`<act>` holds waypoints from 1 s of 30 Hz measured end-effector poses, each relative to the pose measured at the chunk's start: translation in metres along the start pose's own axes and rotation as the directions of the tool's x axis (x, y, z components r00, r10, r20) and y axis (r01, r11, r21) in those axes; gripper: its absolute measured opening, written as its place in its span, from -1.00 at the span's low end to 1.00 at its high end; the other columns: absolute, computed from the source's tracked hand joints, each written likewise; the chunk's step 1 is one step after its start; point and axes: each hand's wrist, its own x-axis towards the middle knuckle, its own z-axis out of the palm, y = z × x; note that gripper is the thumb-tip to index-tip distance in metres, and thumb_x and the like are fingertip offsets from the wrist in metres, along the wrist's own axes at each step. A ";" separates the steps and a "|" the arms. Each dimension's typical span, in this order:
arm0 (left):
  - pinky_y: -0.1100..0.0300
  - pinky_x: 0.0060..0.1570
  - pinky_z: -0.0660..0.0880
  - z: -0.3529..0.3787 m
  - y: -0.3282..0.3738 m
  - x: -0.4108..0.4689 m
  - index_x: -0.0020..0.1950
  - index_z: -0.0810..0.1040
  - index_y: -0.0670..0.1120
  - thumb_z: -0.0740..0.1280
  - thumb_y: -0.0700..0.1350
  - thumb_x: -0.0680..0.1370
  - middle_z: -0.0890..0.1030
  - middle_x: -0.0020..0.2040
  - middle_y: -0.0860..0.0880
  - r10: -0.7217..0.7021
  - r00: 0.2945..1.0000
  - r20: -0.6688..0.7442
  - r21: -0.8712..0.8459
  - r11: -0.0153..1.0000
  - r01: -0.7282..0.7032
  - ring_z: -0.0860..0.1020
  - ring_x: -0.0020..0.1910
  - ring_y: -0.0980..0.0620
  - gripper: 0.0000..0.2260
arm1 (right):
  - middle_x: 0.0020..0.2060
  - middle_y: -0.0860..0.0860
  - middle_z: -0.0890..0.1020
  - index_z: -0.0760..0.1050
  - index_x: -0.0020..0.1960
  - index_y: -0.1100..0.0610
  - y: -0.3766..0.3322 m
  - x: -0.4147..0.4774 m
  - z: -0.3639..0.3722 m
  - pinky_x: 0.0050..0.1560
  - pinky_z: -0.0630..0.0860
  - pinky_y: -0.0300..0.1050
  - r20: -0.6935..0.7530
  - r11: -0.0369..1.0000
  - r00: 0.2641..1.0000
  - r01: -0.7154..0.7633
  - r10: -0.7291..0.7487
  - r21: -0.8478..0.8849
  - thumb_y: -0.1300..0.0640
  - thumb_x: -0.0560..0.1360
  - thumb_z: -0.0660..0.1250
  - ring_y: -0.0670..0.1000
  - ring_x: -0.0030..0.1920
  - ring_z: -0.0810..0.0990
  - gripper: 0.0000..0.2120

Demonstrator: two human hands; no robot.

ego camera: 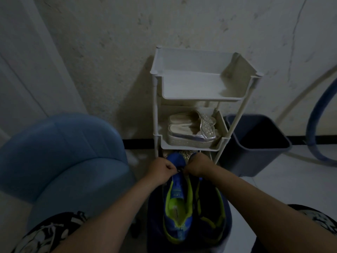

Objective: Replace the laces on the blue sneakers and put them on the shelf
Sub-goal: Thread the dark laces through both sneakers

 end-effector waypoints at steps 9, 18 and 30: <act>0.24 -0.25 0.42 0.016 0.001 0.002 -0.23 0.71 -0.20 0.41 -0.19 0.49 0.67 -0.25 -0.10 0.060 0.995 -0.073 0.011 0.998 -0.060 0.56 -0.28 0.10 -0.86 | -0.31 0.09 0.61 0.68 -0.13 0.25 0.010 0.007 0.003 -0.41 0.42 -0.24 0.027 0.975 0.998 -0.062 0.057 0.213 0.13 0.19 0.58 -0.01 -0.33 0.54 -0.70; 0.43 -0.35 0.29 0.018 0.004 0.001 -0.20 0.72 -0.19 0.43 -0.20 0.49 0.53 -0.35 0.03 0.077 0.994 -0.073 0.012 0.997 -0.077 0.44 -0.39 0.23 -0.89 | -0.32 0.09 0.62 0.68 -0.13 0.26 0.014 0.009 0.001 -0.32 0.48 -0.20 0.019 0.977 1.000 0.006 -0.011 0.215 0.12 0.31 0.55 -0.02 -0.32 0.56 -0.77; 0.42 -0.40 0.31 0.013 0.003 0.002 -0.01 0.57 -0.11 0.50 -0.22 0.40 0.52 -0.20 0.04 0.057 0.998 -0.037 0.065 0.996 -0.054 0.49 -0.24 0.09 -0.79 | -0.10 0.07 0.71 0.66 -0.13 0.07 0.019 0.001 0.000 -0.01 0.55 -0.15 -0.027 0.969 0.969 0.244 -0.245 -0.032 0.08 0.48 0.37 0.02 -0.04 0.65 -0.88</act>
